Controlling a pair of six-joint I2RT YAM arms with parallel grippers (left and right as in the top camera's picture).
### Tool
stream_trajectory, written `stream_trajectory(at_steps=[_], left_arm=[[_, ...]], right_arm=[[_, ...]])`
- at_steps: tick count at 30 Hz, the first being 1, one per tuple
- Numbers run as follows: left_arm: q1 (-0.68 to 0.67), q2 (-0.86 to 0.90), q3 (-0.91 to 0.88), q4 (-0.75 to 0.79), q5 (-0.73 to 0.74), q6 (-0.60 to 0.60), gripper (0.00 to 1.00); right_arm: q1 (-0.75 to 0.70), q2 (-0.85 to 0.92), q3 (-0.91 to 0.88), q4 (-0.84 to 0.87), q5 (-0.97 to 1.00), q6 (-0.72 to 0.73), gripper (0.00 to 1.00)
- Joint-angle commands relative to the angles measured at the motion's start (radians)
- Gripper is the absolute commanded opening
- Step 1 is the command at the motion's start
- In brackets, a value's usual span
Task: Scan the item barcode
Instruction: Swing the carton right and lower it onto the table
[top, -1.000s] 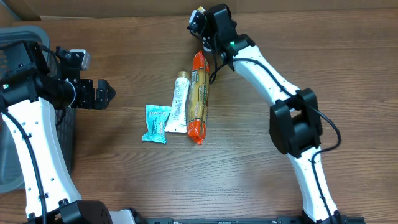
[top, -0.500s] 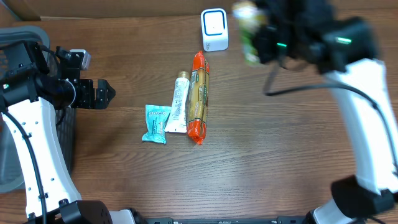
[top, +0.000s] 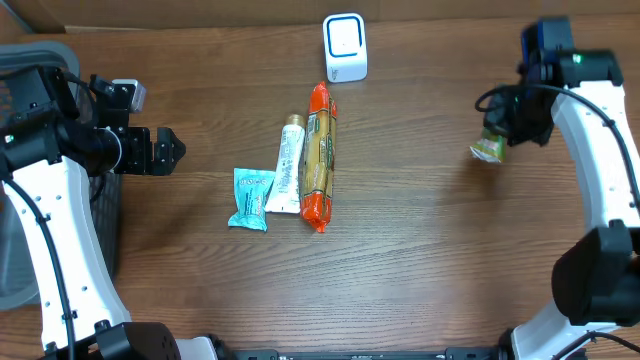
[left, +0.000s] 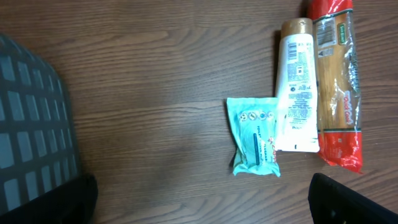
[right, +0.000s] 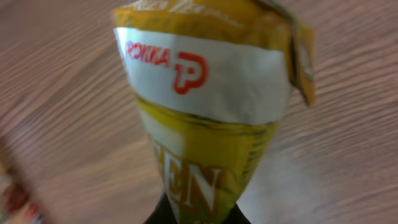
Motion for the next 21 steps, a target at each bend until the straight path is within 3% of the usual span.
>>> stream_trajectory(at_steps=[1, 5, 10, 14, 18, 21], left_arm=[[-0.001, 0.006, 0.0, 0.001, 0.011, 0.023, 1.0], [-0.001, 0.006, 0.0, 0.001, 0.011, 0.023, 1.0], [-0.001, 0.006, 0.0, 0.001, 0.011, 0.023, 1.0], [-0.001, 0.006, 0.0, 0.001, 0.011, 0.023, 1.0], [-0.001, 0.006, 0.0, 0.001, 0.011, 0.023, 1.0], [-0.001, 0.006, 0.0, 0.001, 0.011, 0.023, 1.0]], right_arm=[[-0.019, -0.02, -0.129, 0.099, 0.03, 0.036, 0.04], [-0.025, -0.02, -0.272, 0.272, 0.028, -0.107, 0.16], [-0.025, -0.02, -0.366, 0.377, 0.028, -0.148, 0.16], [-0.025, -0.021, -0.366, 0.373, 0.018, -0.163, 0.19], [-0.025, -0.022, -0.281, 0.294, -0.061, -0.212, 0.4], [-0.024, -0.022, -0.159, 0.191, -0.103, -0.225, 0.46]])
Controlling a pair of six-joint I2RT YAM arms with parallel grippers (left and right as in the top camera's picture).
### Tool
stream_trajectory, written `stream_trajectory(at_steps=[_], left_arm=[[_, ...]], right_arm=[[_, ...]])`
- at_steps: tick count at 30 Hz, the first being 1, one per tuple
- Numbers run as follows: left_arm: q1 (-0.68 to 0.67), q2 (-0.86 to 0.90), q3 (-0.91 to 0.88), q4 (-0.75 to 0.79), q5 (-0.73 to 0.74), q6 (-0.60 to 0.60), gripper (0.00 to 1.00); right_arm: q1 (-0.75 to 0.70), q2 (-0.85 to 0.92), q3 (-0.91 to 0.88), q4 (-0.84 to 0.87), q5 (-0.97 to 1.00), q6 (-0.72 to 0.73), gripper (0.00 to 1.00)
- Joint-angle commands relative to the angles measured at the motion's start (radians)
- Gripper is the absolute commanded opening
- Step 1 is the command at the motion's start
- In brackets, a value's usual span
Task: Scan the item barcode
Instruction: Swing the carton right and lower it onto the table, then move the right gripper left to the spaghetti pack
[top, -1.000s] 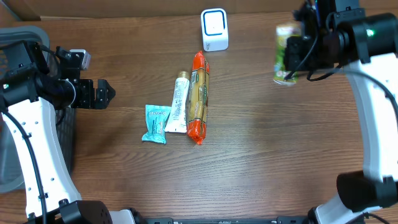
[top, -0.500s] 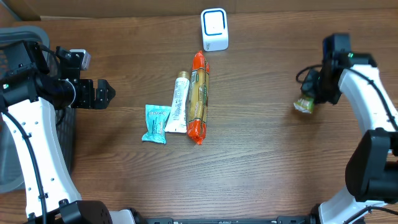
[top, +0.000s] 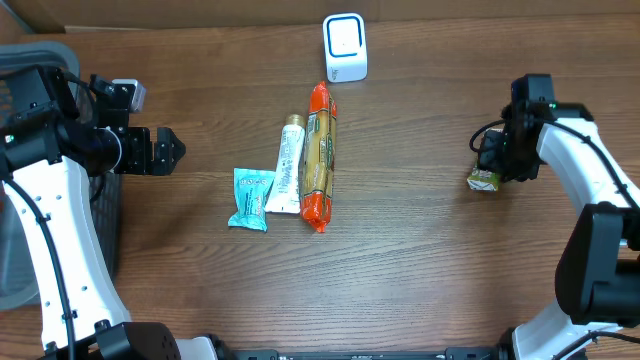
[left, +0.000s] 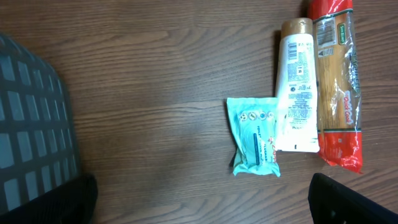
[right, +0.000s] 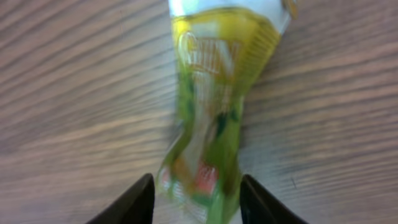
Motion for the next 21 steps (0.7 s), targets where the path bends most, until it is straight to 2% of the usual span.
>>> stream_trajectory(at_steps=[1, 4, 5, 6, 7, 9, 11, 17, 21], left_arm=[[-0.001, 0.006, 0.0, 0.002, 0.011, 0.023, 1.0], [-0.001, 0.006, 0.0, 0.002, 0.011, 0.023, 1.0], [-0.001, 0.006, 0.0, 0.002, 0.011, 0.023, 1.0], [-0.001, 0.006, 0.0, 0.002, 0.011, 0.023, 1.0], [-0.001, 0.006, 0.0, 0.002, 0.011, 0.023, 0.99], [-0.001, 0.006, 0.0, 0.002, 0.011, 0.023, 1.0], [-0.001, 0.006, 0.0, 0.002, 0.011, 0.023, 1.0], [-0.001, 0.006, 0.0, 0.002, 0.011, 0.023, 1.0], [-0.001, 0.006, 0.0, 0.002, 0.011, 0.023, 1.0]], right_arm=[[0.007, -0.022, 0.192, -0.078, -0.094, -0.048, 0.46], [0.03, -0.022, 0.326, -0.166, -0.199, -0.062, 0.5], [0.043, -0.022, 0.355, -0.175, -0.248, -0.062, 0.55], [0.058, -0.022, 0.369, -0.173, -0.293, -0.062, 0.59], [0.1, -0.022, 0.372, -0.141, -0.385, -0.06, 0.6], [0.16, -0.013, 0.365, -0.11, -0.43, -0.06, 0.61], [0.25, 0.005, 0.357, -0.072, -0.406, -0.055, 0.64], [0.479, 0.11, 0.357, 0.01, -0.225, 0.054, 0.87], [0.558, 0.188, 0.357, 0.025, -0.138, 0.181, 0.88]])
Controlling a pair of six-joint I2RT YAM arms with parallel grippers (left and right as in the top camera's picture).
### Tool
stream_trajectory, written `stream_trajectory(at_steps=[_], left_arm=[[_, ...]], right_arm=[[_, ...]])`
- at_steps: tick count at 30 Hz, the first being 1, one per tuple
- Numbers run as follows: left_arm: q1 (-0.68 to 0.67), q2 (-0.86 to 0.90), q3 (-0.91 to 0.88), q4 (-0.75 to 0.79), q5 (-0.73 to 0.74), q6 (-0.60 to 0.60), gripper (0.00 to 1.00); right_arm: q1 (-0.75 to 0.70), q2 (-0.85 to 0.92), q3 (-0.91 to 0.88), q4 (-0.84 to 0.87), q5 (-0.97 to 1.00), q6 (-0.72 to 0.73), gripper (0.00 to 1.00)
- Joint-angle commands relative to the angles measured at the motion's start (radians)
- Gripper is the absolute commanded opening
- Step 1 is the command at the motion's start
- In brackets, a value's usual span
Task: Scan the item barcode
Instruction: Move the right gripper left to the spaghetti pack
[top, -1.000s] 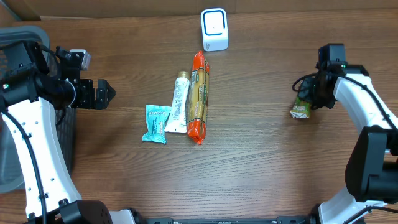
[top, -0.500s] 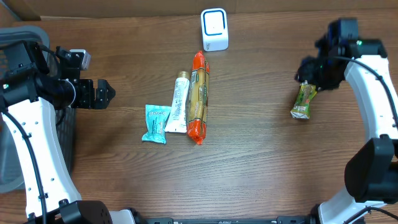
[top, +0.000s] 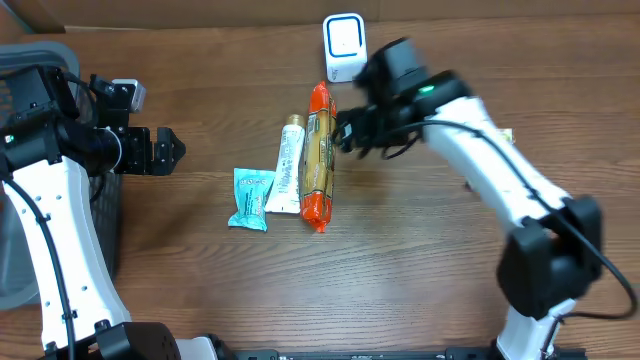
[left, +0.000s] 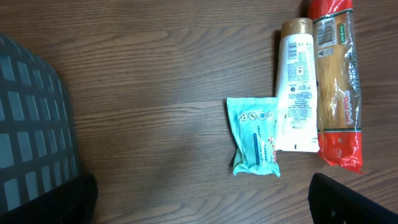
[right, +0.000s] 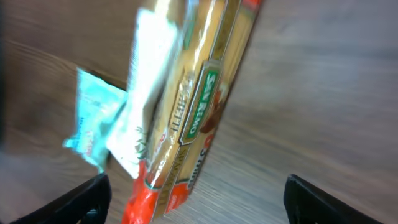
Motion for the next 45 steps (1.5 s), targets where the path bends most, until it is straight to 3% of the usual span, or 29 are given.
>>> stream_trajectory(at_steps=[1, 11, 16, 26, 33, 36, 39, 41, 45], left_arm=[[-0.001, 0.006, 0.0, 0.001, 0.011, 0.022, 1.0], [-0.001, 0.006, 0.0, 0.001, 0.011, 0.023, 0.99], [-0.001, 0.006, 0.0, 0.001, 0.011, 0.022, 0.99], [-0.001, 0.006, 0.0, 0.001, 0.011, 0.022, 1.0], [-0.001, 0.006, 0.0, 0.001, 0.011, 0.023, 1.0], [-0.001, 0.006, 0.0, 0.001, 0.011, 0.023, 1.0], [-0.001, 0.006, 0.0, 0.001, 0.011, 0.022, 1.0], [-0.001, 0.006, 0.0, 0.001, 0.011, 0.022, 1.0], [-0.001, 0.006, 0.0, 0.001, 0.011, 0.022, 0.99]], right_arm=[[0.035, 0.075, -0.002, 0.007, 0.105, 0.143, 0.88], [0.101, 0.175, -0.003, 0.083, 0.008, 0.161, 0.86], [0.142, 0.18, -0.003, 0.093, 0.077, 0.184, 0.85], [0.203, 0.229, -0.04, 0.145, 0.169, 0.291, 0.7], [0.206, 0.278, -0.06, 0.132, 0.206, 0.312, 0.7], [0.206, 0.278, -0.059, 0.131, 0.204, 0.311, 0.53], [0.202, 0.277, -0.037, 0.093, 0.188, 0.31, 0.24], [0.192, 0.272, -0.001, 0.033, 0.174, 0.293, 0.11], [0.158, 0.238, 0.072, -0.099, 0.088, 0.161, 0.08]])
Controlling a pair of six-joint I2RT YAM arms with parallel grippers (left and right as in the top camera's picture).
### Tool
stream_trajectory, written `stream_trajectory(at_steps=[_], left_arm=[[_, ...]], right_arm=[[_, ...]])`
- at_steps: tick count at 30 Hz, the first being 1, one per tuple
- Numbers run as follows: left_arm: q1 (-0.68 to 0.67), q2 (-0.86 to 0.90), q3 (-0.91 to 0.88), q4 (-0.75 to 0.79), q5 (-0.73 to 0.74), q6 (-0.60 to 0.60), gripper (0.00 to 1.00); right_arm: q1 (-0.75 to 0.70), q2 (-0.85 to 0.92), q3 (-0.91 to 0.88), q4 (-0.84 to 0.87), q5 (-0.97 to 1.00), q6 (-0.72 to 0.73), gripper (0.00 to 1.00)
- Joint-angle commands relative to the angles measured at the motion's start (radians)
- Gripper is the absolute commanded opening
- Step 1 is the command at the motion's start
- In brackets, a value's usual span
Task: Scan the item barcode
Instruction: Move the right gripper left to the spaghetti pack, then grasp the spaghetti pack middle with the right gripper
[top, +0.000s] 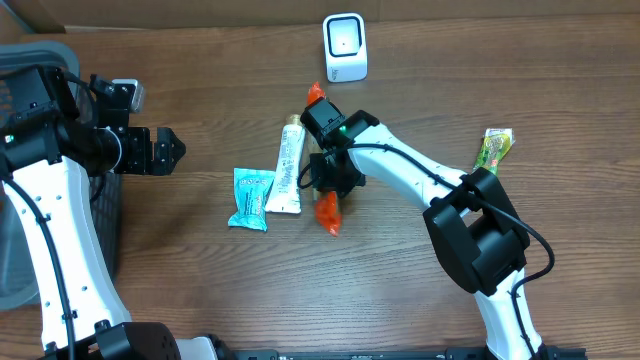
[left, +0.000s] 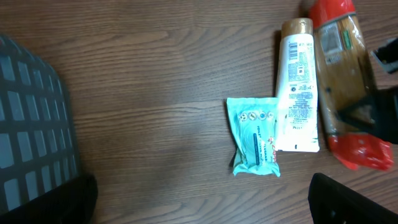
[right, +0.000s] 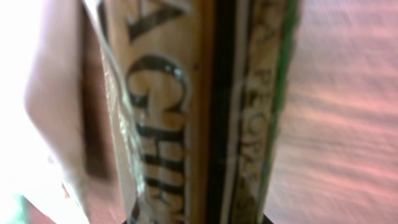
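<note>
A long spaghetti pack with red ends lies slanted at the table's middle. My right gripper is down on its middle and shut on it. In the right wrist view the spaghetti pack fills the frame between my right gripper's jaws. The white barcode scanner stands at the far edge. From the left wrist the pack shows at the right edge. My left gripper hovers open at the left, holding nothing; its dark fingers show low in its own view.
A white tube and a teal wipes packet lie just left of the spaghetti. A yellow-green snack packet lies at the right. A grey basket sits beyond the table's left edge.
My right gripper was open in the air over the spaghetti pack; now it is down and shut on the pack's middle. The pack's near red end has swung to the right. The left arm is unchanged.
My right gripper held the yellow-green snack packet above the table's right side. Then it stood open around the packet low at the table. Then the packet lay there alone and the gripper was over the spaghetti. Now it grips the spaghetti pack.
</note>
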Motion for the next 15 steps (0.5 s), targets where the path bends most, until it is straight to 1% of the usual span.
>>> stream_trajectory(at_steps=[1, 5, 6, 10, 13, 14, 15], left_arm=[[-0.001, 0.006, 0.0, 0.001, 0.011, 0.023, 1.0], [-0.001, 0.006, 0.0, 0.001, 0.011, 0.023, 1.0], [-0.001, 0.006, 0.0, 0.001, 0.011, 0.023, 1.0], [-0.001, 0.006, 0.0, 0.002, 0.011, 0.023, 0.99], [-0.001, 0.006, 0.0, 0.001, 0.011, 0.023, 1.0], [-0.001, 0.006, 0.0, 0.001, 0.011, 0.023, 1.0], [-0.001, 0.006, 0.0, 0.001, 0.011, 0.023, 1.0]], right_arm=[[-0.039, -0.022, 0.057, -0.084, -0.088, -0.139, 0.08], [-0.084, -0.043, 0.06, -0.166, -0.248, -0.356, 0.08], [-0.095, -0.043, 0.057, -0.182, -0.29, -0.415, 0.05], [-0.153, -0.043, 0.018, -0.233, -0.513, -0.654, 0.04], [-0.205, -0.043, -0.011, -0.251, -0.591, -0.718, 0.04], [-0.221, -0.043, -0.017, -0.254, -0.591, -0.725, 0.06], [-0.243, -0.043, -0.022, -0.261, -0.589, -0.738, 0.11]])
